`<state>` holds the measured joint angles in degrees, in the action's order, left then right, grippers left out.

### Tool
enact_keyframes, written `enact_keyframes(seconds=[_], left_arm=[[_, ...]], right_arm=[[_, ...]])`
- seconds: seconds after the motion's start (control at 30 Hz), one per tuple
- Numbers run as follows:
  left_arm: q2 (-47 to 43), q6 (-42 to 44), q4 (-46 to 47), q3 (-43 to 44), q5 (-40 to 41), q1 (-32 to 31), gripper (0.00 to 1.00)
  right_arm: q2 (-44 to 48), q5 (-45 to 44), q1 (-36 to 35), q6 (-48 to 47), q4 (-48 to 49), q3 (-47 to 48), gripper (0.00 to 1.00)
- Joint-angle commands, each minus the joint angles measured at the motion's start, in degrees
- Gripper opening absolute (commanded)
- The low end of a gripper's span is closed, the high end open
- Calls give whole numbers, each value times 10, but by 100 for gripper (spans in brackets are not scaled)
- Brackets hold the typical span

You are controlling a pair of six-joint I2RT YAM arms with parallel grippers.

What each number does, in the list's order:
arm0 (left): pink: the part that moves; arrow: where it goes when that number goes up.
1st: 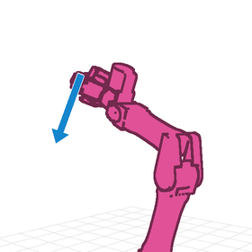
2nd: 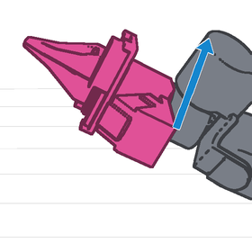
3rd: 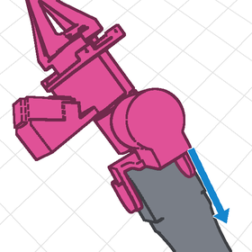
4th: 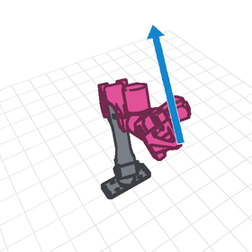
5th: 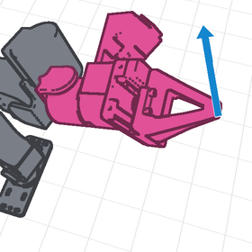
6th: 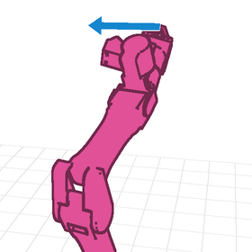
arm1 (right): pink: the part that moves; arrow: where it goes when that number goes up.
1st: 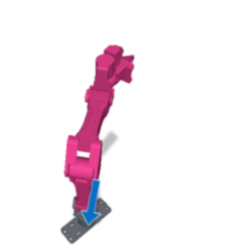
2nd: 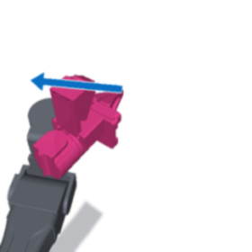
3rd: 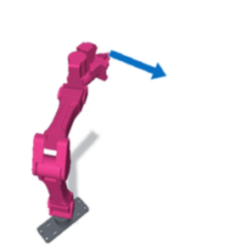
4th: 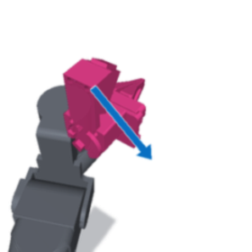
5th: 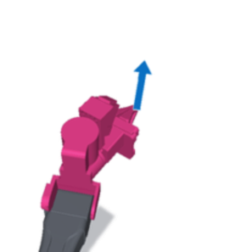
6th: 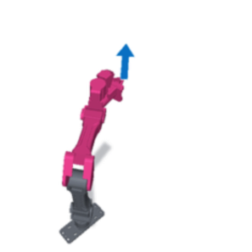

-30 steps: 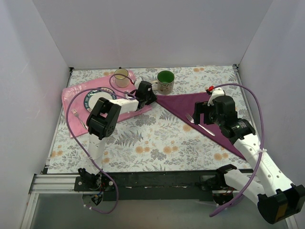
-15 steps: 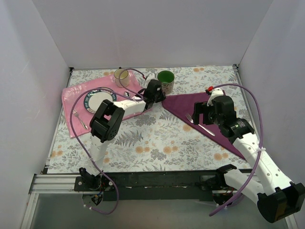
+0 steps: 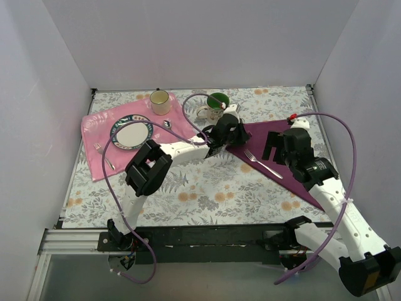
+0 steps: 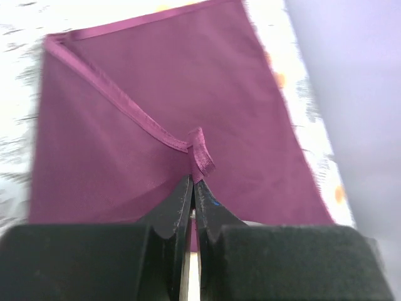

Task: Fold the napkin, place the utensils inside, and roll it up
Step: Fold the napkin

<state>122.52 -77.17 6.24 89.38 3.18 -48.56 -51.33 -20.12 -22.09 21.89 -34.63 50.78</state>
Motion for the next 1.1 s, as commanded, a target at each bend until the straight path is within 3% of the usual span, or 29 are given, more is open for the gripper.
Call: enact_keyframes(seconds=[0.0, 1.07], left_arm=[[-16, -4, 10, 54, -47, -28, 0], [86, -19, -21, 151, -57, -118, 0]], right_arm=[[23, -56, 1, 32, -14, 34, 99], [96, -84, 2, 26, -29, 19, 99]])
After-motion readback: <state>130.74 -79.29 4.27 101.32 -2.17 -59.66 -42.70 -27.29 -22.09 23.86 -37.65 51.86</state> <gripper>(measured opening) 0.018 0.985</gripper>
